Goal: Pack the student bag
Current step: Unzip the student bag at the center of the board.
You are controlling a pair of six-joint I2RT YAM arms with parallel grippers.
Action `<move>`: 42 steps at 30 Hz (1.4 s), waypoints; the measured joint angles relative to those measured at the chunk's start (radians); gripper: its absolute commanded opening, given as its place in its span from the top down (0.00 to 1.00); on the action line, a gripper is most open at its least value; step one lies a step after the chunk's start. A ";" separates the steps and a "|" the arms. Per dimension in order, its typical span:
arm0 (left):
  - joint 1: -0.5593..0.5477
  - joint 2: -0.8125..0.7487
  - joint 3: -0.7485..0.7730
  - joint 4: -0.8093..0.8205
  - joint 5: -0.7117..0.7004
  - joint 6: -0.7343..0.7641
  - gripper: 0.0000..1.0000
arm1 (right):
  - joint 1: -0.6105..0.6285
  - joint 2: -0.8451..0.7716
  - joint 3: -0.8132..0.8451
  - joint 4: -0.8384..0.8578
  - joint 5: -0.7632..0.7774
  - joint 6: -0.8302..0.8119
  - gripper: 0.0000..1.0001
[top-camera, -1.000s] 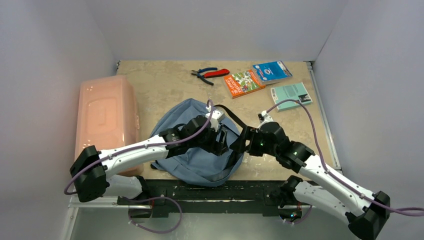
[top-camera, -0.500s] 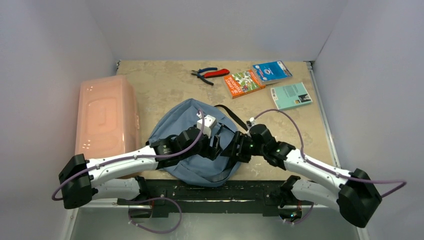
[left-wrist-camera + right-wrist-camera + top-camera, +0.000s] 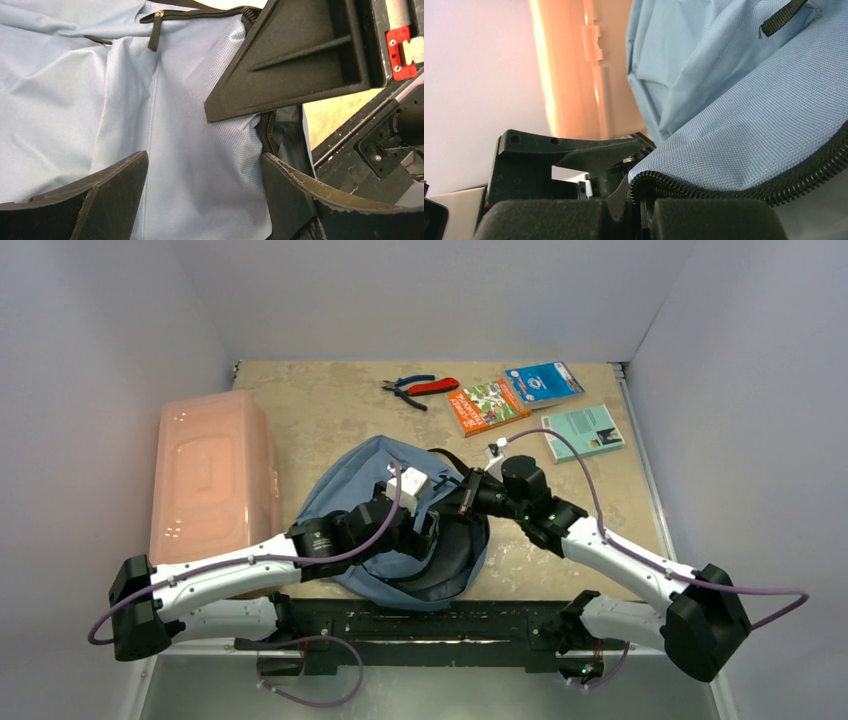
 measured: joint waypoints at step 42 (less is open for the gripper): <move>0.270 0.364 0.535 -0.436 0.128 0.238 1.00 | -0.493 0.345 0.427 0.000 0.048 -0.307 0.24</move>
